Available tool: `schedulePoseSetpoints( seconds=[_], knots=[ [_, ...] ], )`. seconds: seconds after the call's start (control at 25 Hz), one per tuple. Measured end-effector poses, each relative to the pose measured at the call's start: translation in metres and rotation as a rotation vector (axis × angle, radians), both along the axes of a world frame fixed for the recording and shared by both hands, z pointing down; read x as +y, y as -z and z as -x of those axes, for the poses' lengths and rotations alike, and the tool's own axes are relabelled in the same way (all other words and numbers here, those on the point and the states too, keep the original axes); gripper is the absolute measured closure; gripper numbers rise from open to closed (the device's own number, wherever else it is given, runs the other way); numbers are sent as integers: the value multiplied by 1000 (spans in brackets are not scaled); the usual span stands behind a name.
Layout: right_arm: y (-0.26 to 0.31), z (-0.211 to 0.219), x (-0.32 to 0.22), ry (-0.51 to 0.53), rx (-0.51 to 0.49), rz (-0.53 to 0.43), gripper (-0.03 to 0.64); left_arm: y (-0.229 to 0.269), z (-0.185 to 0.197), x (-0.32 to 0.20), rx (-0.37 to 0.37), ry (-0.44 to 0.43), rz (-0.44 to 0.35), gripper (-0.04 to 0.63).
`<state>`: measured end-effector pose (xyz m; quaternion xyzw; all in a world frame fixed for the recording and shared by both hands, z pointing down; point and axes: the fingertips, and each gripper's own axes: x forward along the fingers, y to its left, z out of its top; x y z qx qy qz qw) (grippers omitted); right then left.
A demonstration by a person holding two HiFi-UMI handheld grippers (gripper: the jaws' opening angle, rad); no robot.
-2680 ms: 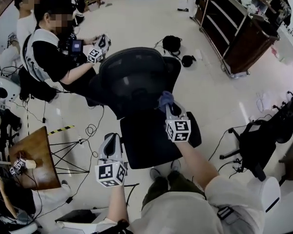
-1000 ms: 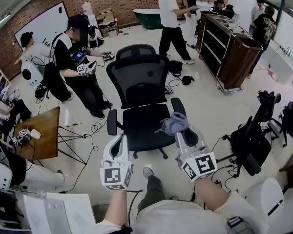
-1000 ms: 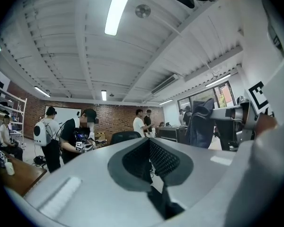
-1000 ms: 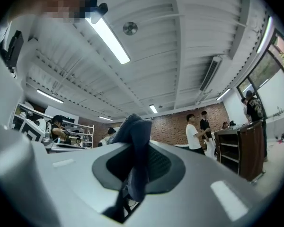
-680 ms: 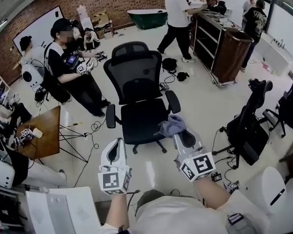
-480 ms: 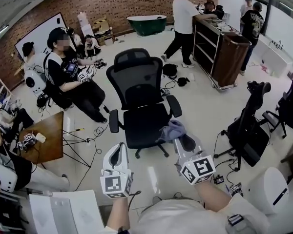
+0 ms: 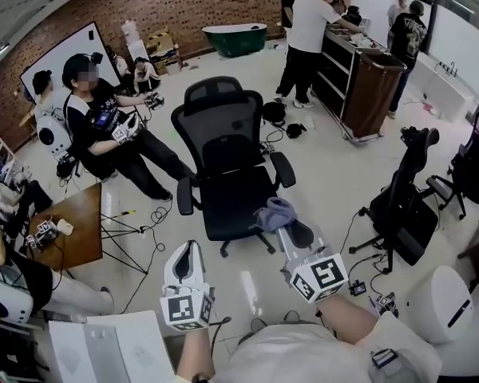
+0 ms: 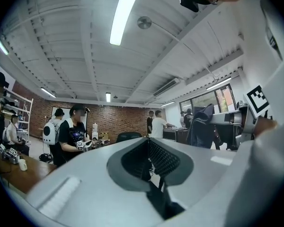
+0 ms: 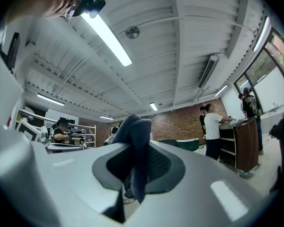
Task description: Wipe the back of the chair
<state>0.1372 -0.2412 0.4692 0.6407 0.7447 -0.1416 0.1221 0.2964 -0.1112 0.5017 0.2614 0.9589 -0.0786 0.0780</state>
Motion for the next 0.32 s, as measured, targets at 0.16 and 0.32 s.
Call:
schedulePoseSetpoints(
  seconds=[0.16, 0.32],
  knots=[
    [2, -9, -1, 11, -25, -7, 572, 3, 2, -5, -44, -22, 15, 524],
    [-1, -20, 6, 32, -33, -26, 572, 8, -1, -6, -78, -39, 25, 523]
  ],
)
